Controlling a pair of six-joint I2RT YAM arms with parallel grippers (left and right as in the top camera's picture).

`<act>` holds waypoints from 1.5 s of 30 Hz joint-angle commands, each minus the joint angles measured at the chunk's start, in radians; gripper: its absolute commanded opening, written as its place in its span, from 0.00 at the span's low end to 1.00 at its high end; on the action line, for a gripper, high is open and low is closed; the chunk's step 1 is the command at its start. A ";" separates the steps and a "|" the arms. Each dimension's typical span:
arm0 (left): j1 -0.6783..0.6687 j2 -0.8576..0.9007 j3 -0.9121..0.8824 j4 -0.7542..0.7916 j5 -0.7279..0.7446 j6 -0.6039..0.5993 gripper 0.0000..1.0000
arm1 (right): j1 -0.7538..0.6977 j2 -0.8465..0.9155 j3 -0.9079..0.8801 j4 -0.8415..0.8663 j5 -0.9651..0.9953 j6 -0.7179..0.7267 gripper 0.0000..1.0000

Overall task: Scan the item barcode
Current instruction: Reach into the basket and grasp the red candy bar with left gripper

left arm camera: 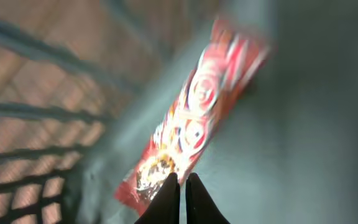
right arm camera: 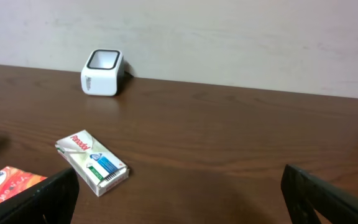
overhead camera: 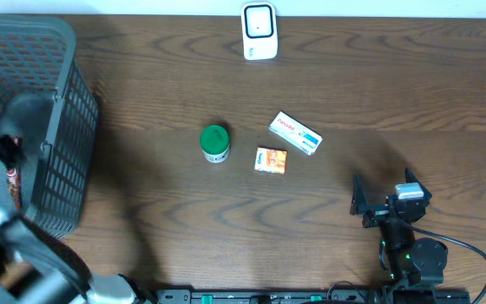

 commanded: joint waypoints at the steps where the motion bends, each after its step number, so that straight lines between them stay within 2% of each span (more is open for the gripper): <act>1: 0.003 -0.206 0.047 0.040 0.194 -0.092 0.08 | 0.010 -0.003 -0.001 -0.003 0.002 -0.012 0.99; 3: 0.003 -0.277 0.046 0.055 0.197 -0.111 0.08 | 0.010 -0.003 -0.001 -0.003 0.002 -0.012 0.99; 4: 0.003 -0.298 0.046 0.058 0.181 -0.111 0.17 | 0.010 -0.003 -0.001 -0.003 0.002 -0.012 0.99; 5: 0.004 -0.311 0.045 0.045 0.116 -0.110 0.68 | 0.010 -0.003 -0.001 -0.003 0.002 -0.012 0.99; 7: 0.004 -0.300 0.037 0.012 0.052 -0.110 0.86 | 0.010 -0.003 -0.001 -0.003 0.002 -0.012 0.99; 8: 0.005 -0.286 0.028 -0.006 0.035 -0.107 0.87 | 0.010 -0.003 -0.001 -0.003 0.002 -0.012 0.99; 10: 0.013 -0.208 0.009 -0.039 0.030 -0.015 0.88 | 0.010 -0.003 -0.001 -0.003 0.002 -0.012 0.99; 13: 0.033 -0.107 0.009 -0.063 0.030 0.051 0.88 | 0.010 -0.003 -0.001 -0.003 0.002 -0.012 0.99; 19: 0.070 0.084 0.010 -0.041 0.031 0.132 0.88 | 0.010 -0.003 -0.001 -0.003 0.002 -0.012 0.99; 25: 0.084 0.198 0.010 0.029 0.031 0.186 0.88 | 0.010 -0.003 -0.001 -0.003 0.002 -0.012 0.99; 35: 0.084 0.346 0.010 0.058 0.031 0.186 0.87 | 0.010 -0.003 -0.001 -0.003 0.002 -0.012 0.99; 36: 0.084 0.360 0.010 0.058 0.031 0.186 0.83 | 0.010 -0.003 -0.001 -0.003 0.002 -0.012 0.99; 37: 0.084 0.370 0.010 0.057 0.031 0.186 0.66 | 0.010 -0.003 -0.001 -0.003 0.002 -0.012 0.99; 38: 0.084 0.376 0.010 0.051 0.032 0.186 0.26 | 0.010 -0.003 -0.001 -0.003 0.002 -0.012 0.99; 39: 0.084 0.376 0.010 0.046 0.032 0.174 0.08 | 0.010 -0.003 -0.001 -0.003 0.002 -0.012 0.99; 43: 0.082 0.331 0.013 0.023 0.039 0.108 0.07 | 0.010 -0.003 -0.001 -0.003 0.002 -0.012 0.99; 45: 0.079 0.278 0.024 0.007 0.089 0.082 0.07 | 0.010 -0.003 -0.001 -0.003 0.002 -0.012 0.99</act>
